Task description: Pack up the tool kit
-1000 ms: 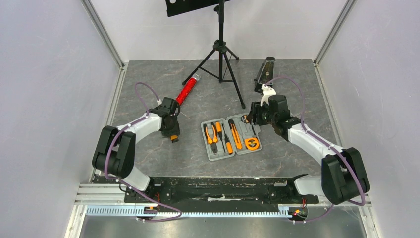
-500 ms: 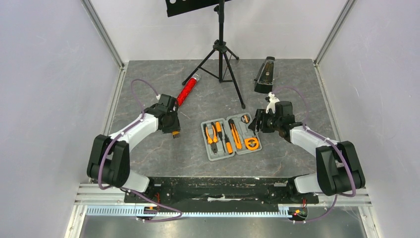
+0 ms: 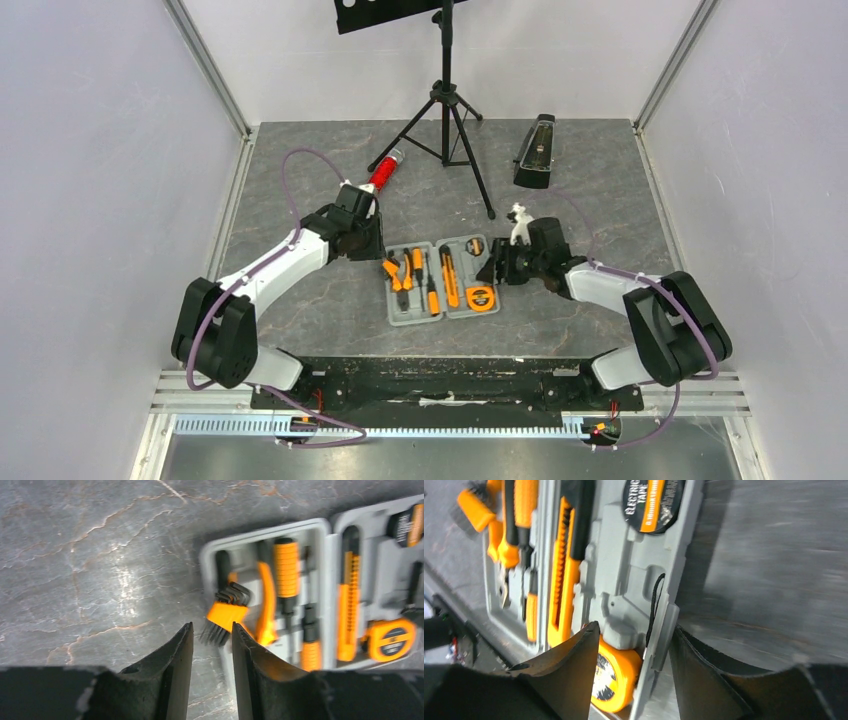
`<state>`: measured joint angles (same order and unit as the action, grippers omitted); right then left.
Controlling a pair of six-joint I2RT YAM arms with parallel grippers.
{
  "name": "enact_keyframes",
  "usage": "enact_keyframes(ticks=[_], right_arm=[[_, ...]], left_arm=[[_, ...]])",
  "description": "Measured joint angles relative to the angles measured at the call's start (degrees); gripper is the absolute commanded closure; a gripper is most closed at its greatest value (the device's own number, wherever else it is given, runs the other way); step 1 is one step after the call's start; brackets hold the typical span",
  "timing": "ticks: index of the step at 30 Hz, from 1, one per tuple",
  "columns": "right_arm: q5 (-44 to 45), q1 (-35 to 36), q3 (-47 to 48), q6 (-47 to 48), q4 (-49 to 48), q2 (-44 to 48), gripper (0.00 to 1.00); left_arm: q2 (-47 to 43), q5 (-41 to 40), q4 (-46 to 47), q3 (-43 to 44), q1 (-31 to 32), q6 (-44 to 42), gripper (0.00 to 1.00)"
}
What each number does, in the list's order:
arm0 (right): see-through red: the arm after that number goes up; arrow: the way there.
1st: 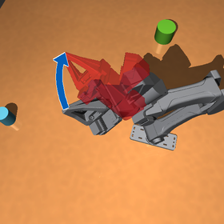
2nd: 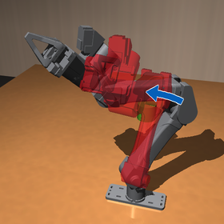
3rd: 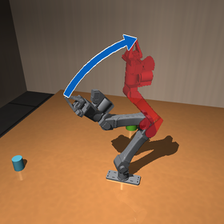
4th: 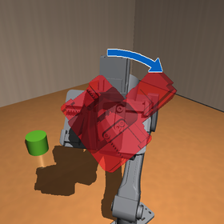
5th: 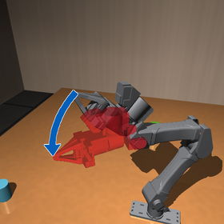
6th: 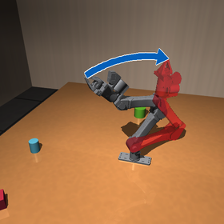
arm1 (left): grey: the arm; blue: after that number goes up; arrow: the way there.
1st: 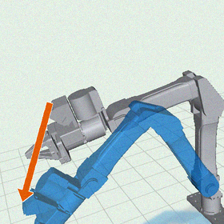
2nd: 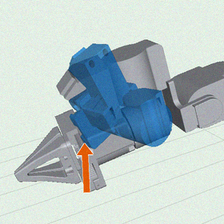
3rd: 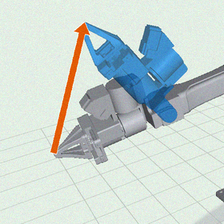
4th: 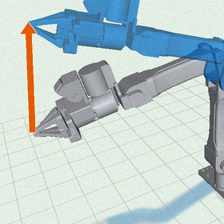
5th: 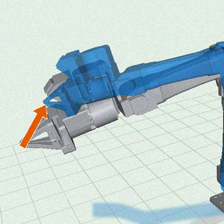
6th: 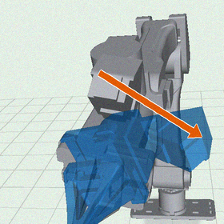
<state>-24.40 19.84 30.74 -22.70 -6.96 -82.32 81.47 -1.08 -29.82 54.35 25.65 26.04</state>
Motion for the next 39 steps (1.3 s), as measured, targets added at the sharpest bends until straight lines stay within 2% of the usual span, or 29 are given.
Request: enact_keyframes(ticks=[6,8,16,23,31,39], right_arm=[[-2.2,9.4,0.0,-3.8,-3.3,-0.6,0.45],[-2.0,9.7,0.2,-3.9,-3.3,-0.5,0.43],[2.7,8.9,2.5,-0.9,-0.6,2.2,0.40],[6.1,7.4,3.0,2.6,2.4,3.7,0.39],[6.2,6.6,3.0,3.6,3.5,3.7,0.39],[5.7,6.4,3.0,3.8,3.6,3.6,0.38]], left_arm=[[0.0,1.3,0.4,1.4,3.0,0.0,0.71],[0.0,1.3,0.7,1.5,3.9,0.0,0.68],[0.0,-1.2,0.7,1.5,4.5,-0.1,0.43],[-0.1,-4.4,0.2,0.6,2.8,-0.2,0.37],[2.4,-4.2,-0.7,-0.4,1.4,-7.1,0.36],[7.2,-1.2,-3.5,1.3,-0.6,-11.4,0.43]])
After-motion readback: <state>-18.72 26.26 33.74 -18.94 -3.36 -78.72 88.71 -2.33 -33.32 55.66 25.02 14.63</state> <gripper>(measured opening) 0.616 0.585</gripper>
